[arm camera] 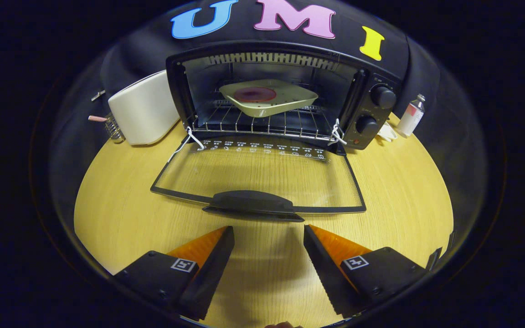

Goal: Open the toaster oven, put the food inside, and close the toaster oven door.

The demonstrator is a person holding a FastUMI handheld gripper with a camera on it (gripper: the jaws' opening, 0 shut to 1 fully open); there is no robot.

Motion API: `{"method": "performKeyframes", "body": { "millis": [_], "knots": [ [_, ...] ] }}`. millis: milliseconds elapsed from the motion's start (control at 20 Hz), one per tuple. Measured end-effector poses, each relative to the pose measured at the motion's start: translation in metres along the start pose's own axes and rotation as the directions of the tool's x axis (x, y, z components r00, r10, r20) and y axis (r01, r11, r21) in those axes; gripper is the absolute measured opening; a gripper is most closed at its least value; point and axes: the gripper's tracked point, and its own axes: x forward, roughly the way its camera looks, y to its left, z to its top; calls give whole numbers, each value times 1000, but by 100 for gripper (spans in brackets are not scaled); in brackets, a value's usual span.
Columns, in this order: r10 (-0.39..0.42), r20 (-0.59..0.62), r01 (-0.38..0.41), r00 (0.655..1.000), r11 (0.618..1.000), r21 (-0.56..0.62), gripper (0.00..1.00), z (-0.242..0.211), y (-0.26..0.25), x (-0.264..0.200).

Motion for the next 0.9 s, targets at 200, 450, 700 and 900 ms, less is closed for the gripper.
{"method": "performKeyframes", "body": {
  "millis": [200,450,700,900],
  "knots": [
    [-2,-28,3,1000,999,53,100,0,2,12],
    [-9,4,9,1000,998,58,100,10,-2,7],
    [19,82,-21,996,999,25,100,33,-1,-24],
    [45,141,-50,989,998,31,100,63,-3,-49]
  ]
}}
